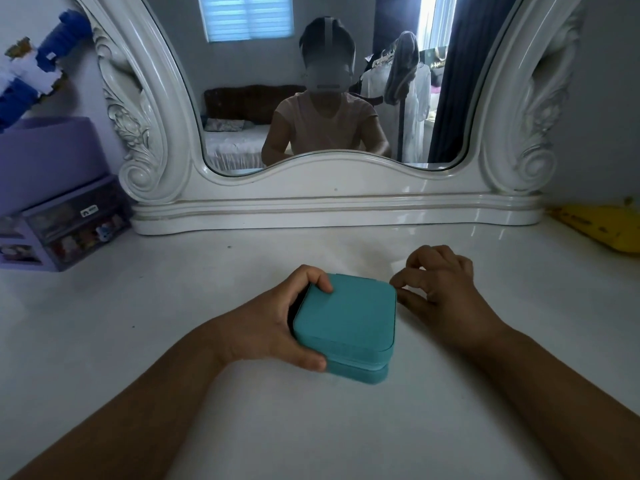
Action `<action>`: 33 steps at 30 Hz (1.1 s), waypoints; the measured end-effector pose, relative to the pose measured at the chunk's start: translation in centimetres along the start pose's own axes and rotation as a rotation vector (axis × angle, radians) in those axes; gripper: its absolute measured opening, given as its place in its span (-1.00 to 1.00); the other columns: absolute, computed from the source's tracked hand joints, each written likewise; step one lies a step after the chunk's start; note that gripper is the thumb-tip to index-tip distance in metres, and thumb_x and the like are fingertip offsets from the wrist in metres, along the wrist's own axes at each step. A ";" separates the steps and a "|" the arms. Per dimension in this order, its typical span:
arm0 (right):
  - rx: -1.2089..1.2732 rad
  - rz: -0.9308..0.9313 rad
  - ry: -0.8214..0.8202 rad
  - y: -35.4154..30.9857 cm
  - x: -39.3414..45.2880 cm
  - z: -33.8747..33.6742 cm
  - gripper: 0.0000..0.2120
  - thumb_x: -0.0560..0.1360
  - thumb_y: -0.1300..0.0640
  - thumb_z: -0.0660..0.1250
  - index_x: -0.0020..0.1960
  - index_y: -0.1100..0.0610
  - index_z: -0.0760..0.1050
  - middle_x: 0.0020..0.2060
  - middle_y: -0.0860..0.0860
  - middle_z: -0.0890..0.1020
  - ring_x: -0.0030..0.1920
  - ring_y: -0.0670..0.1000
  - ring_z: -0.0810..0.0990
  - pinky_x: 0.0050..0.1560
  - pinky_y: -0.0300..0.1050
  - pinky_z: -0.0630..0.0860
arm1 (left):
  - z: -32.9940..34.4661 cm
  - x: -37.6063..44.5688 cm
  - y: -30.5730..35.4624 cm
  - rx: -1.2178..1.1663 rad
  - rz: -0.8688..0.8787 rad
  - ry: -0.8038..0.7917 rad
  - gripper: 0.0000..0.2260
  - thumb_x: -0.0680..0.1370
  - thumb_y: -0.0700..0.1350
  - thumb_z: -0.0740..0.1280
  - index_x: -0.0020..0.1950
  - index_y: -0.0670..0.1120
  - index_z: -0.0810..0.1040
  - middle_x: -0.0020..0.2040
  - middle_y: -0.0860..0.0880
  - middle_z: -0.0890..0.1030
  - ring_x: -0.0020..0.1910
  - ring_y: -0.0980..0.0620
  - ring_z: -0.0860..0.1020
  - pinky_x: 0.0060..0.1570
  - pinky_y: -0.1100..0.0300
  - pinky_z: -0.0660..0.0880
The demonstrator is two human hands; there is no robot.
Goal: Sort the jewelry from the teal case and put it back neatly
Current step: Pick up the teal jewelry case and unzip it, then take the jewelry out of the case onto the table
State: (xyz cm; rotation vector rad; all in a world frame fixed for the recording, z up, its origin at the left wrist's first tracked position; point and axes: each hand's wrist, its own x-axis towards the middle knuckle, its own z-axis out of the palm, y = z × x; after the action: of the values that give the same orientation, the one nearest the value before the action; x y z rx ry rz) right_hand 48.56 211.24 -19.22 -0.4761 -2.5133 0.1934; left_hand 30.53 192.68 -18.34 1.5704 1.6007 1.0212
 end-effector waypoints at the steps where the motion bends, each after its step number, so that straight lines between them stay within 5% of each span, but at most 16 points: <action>1: 0.013 -0.004 -0.014 -0.2 0.1 0.2 -0.86 0.42 0.04 0.34 -0.07 0.00 0.63 -0.17 0.00 0.49 -0.03 0.03 0.41 0.02 -0.08 0.12 | 0.0 0.0 0.0 -0.005 0.001 -0.009 -0.35 0.18 -0.17 0.57 0.10 0.17 0.30 0.16 0.05 0.41 0.11 0.17 0.46 0.02 0.27 0.48; 6: 0.109 0.066 -0.084 -0.6 0.4 0.3 -0.82 0.45 0.09 0.37 0.06 -0.01 0.58 -0.09 -0.02 0.54 -0.02 0.02 0.48 0.09 0.00 0.35 | 0.3 0.0 0.1 -0.061 -0.001 -0.019 -0.34 0.17 -0.15 0.57 0.12 0.15 0.31 0.20 -0.01 0.41 0.16 0.06 0.47 0.05 0.17 0.51; 10: 0.115 0.090 -0.090 -0.6 0.2 -0.4 -0.72 0.45 0.06 0.37 0.16 0.01 0.51 -0.13 -0.11 0.48 -0.05 -0.02 0.48 -0.02 -0.16 0.39 | 0.0 -0.2 0.6 -0.148 -0.004 0.037 -0.37 0.19 -0.06 0.54 0.17 0.08 0.34 0.20 0.01 0.44 0.11 0.14 0.51 -0.04 0.21 0.53; 14: 0.143 0.095 -0.059 -1.0 -0.4 -1.1 -0.83 0.50 0.09 0.29 0.08 -0.01 0.52 -0.22 -0.26 0.44 -0.13 -0.13 0.44 -0.21 -0.41 0.27 | 0.1 0.3 0.5 -0.082 0.043 0.271 -0.35 0.17 0.43 0.39 0.13 0.11 0.48 0.05 0.02 0.60 0.05 0.03 0.60 0.00 0.12 0.56; 17: 0.168 0.075 -0.089 -1.6 -0.7 -1.4 -0.86 0.52 0.11 0.24 0.02 -0.10 0.48 -0.23 -0.31 0.43 -0.14 -0.16 0.47 -0.24 -0.42 0.31 | 0.5 0.7 0.8 0.069 0.097 0.499 -0.38 0.19 0.60 0.05 -0.13 0.18 0.56 -0.23 0.22 0.66 -0.18 0.26 0.60 -0.18 0.36 0.49; 20: 0.261 0.070 -0.116 -2.4 -0.7 -2.0 -0.85 0.54 0.12 0.20 -0.06 -0.12 0.48 -0.22 -0.29 0.51 -0.15 -0.17 0.54 -0.22 -0.40 0.38 | 0.8 1.2 0.8 0.219 0.068 0.699 -0.37 0.20 0.62 -0.15 -0.36 0.19 0.48 -0.47 0.27 0.56 -0.43 0.29 0.52 -0.38 0.27 0.39; 24: 0.337 0.068 -0.145 -2.8 -1.1 -2.1 -0.92 0.48 -0.03 0.28 -0.11 -0.11 0.55 -0.24 -0.19 0.62 -0.14 -0.18 0.57 -0.18 -0.27 0.47 | 0.8 1.9 0.3 0.227 0.064 0.776 -0.36 0.29 0.56 -0.15 -0.39 0.06 0.39 -0.43 0.07 0.48 -0.42 0.23 0.47 -0.33 0.30 0.40; 28: 0.335 -0.033 -0.195 -3.2 -1.2 -1.4 -0.71 0.43 -0.24 0.26 -0.03 -0.07 0.55 -0.27 -0.16 0.63 -0.23 -0.14 0.59 -0.26 -0.31 0.46 | 0.9 2.1 1.0 0.199 -0.027 0.800 -0.47 0.42 0.35 -0.10 -0.46 -0.06 0.22 -0.50 0.02 0.33 -0.48 0.12 0.31 -0.37 0.18 0.23; 33: 0.341 -0.075 -0.174 -3.9 -1.3 -0.8 -0.63 0.38 -0.28 0.23 -0.01 -0.06 0.52 -0.33 -0.17 0.57 -0.25 -0.11 0.56 -0.29 -0.35 0.40 | 0.5 2.2 0.5 0.139 -0.112 0.827 -0.39 0.41 0.37 -0.11 -0.47 -0.14 0.27 -0.50 -0.10 0.39 -0.43 -0.05 0.40 -0.26 0.14 0.30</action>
State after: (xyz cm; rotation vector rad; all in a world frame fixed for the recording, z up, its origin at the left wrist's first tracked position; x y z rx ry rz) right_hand 48.86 207.18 -18.23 -0.2342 -2.5867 0.6454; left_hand 31.06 194.85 -17.98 1.1676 2.3047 1.6517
